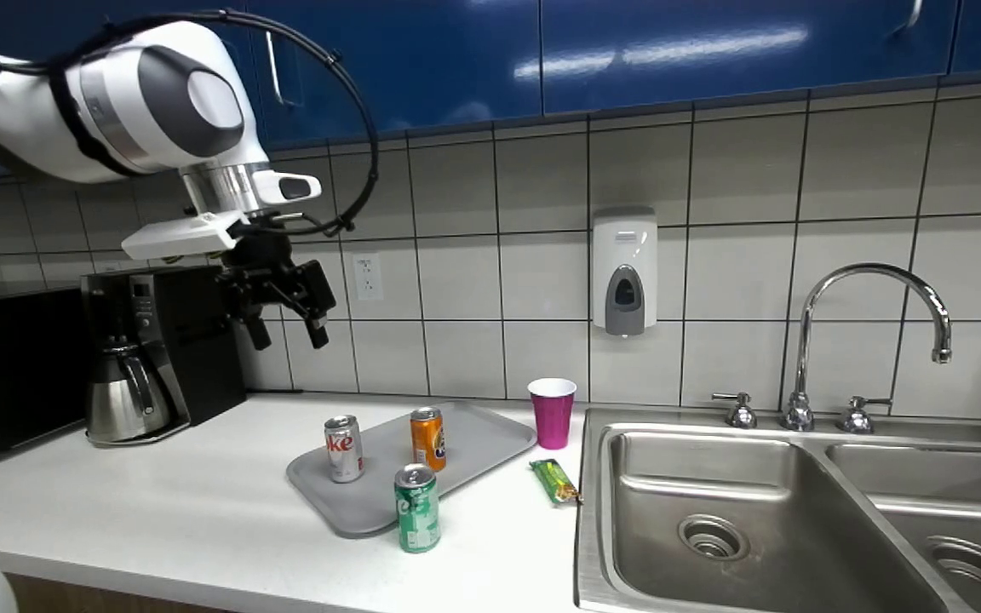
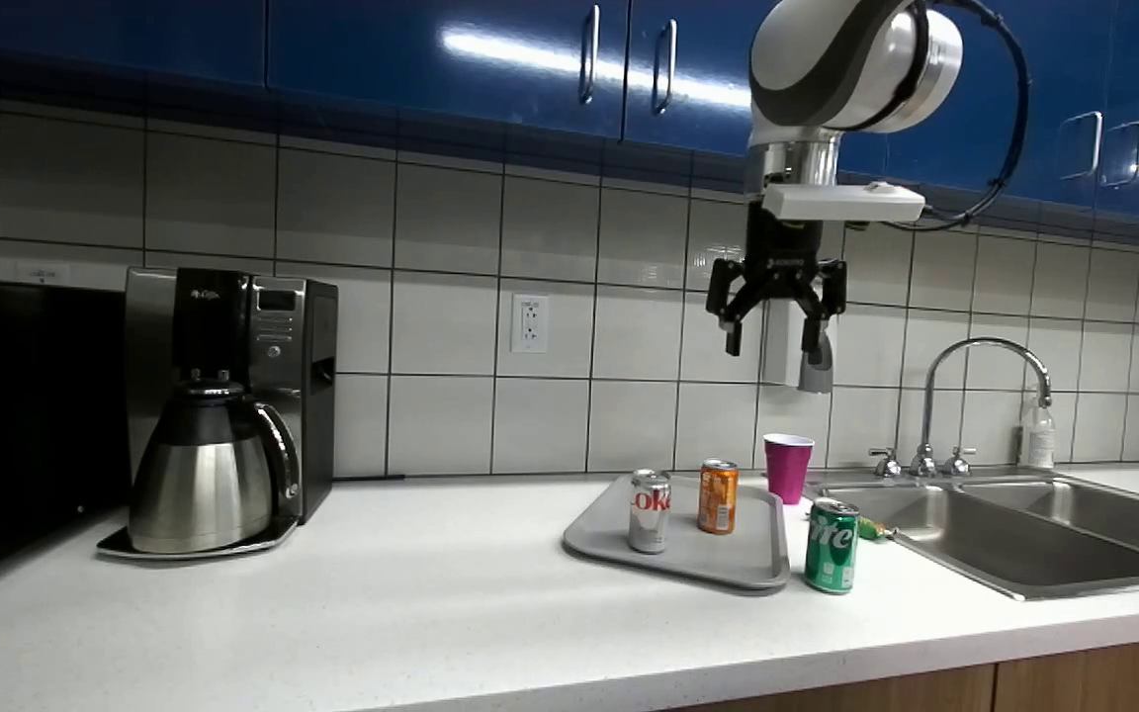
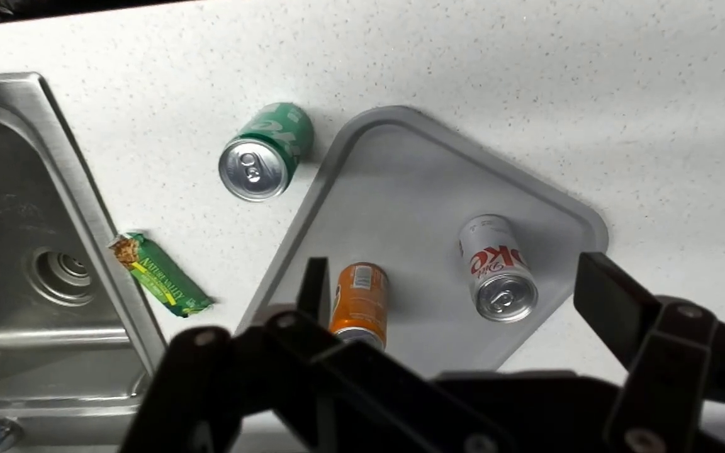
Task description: Take the cans off of the tray
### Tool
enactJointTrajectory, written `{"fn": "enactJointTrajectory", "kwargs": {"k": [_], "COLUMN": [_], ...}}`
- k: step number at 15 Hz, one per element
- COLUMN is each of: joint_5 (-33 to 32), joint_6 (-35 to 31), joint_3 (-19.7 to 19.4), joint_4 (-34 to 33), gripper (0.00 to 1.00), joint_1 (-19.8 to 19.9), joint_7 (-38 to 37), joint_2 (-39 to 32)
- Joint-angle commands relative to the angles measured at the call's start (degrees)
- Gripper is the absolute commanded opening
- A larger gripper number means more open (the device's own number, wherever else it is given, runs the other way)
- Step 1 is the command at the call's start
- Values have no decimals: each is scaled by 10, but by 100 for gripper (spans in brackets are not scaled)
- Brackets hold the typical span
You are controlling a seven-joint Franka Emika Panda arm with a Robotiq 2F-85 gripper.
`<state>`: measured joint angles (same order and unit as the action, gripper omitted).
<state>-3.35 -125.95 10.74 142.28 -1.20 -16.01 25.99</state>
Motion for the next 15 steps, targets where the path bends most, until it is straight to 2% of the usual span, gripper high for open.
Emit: {"fn": "enactJointTrajectory", "kwargs": {"k": [1,15], "joint_5": [-3,-19], "joint_6": [-24,-63], "joint_3": [-4,-24], "joint_4": [-9,-44], "gripper": [100,100], "joint_1": [3,14], "joint_7": [-24,-68], "joint_2": [-35,-124]}}
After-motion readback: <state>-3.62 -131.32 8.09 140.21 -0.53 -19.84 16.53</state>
